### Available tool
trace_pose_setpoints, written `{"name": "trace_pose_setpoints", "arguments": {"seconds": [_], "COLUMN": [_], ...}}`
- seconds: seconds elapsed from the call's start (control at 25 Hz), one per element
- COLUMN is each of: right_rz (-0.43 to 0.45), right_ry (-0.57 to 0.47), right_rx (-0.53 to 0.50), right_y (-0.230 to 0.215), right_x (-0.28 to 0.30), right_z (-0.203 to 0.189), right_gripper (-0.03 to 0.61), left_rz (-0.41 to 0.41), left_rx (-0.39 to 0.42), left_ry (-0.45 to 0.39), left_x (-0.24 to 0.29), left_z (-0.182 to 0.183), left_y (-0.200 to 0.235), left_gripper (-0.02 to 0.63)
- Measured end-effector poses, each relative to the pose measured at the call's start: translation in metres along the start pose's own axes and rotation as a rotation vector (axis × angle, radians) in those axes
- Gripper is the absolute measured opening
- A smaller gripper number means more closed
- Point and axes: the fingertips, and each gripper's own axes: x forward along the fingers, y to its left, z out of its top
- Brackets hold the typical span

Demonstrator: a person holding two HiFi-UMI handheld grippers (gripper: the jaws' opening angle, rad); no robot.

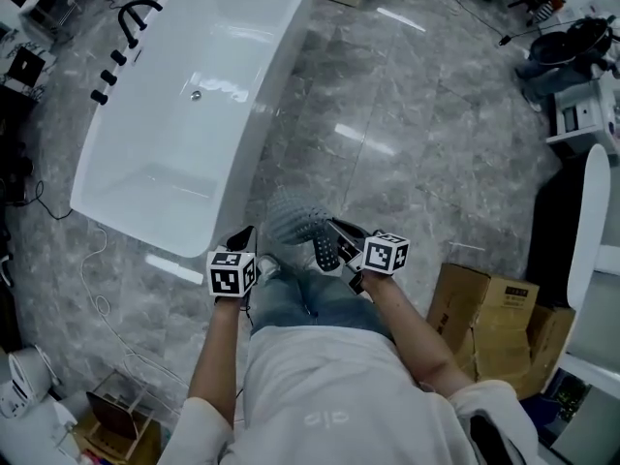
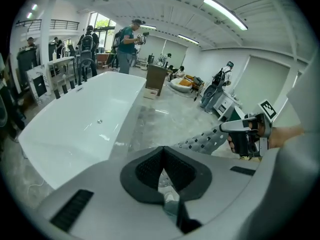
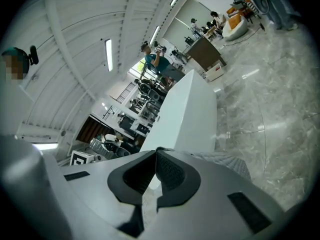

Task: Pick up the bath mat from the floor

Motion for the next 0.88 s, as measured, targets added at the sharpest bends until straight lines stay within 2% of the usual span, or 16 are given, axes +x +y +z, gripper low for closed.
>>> {"name": "trace_pose_setpoints", "arguments": {"seconds": [0.32,0.64,0.88], "right_rz": [0.027,0.039,0.03], "right_ry": [-0.09,-0.114,-0.155], "right_rx": [-0.028,-0.148,-0.167], "right_y": [0.062,0.133,0.178], "right_x": [-0.015,-0.016,-0.031], "right_z": [0.044,0.093,0.124], "right_gripper": [0.031,0.031,0.031], "left_rz": [-0.008,-0.011,-0.042], "left_rx": [0.086,0.118,0.098], "left_ry": [-0.048,-0.119,-0.207], "left_x": [-0.039,-0.087,-0.131], "left_z": [0.055,0.115,0.155], "left_y": [-0.003,-0.004,-0.01], "left_gripper": [0.015,0.015,0.015]}}
